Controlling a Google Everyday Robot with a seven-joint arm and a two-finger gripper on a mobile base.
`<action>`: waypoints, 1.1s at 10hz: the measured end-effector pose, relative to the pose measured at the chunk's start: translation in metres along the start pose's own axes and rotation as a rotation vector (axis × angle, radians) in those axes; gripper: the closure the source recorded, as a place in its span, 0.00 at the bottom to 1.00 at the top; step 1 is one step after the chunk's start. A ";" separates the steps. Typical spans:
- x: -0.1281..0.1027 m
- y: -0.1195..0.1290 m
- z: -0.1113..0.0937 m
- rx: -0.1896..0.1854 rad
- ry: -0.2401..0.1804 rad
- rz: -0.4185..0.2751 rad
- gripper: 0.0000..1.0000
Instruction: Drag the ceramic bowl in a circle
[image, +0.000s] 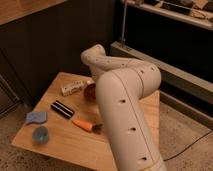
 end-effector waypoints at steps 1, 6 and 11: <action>-0.003 -0.028 0.004 0.026 0.013 0.042 1.00; 0.041 -0.127 0.029 0.140 0.112 0.199 1.00; 0.125 -0.133 0.041 0.170 0.202 0.200 1.00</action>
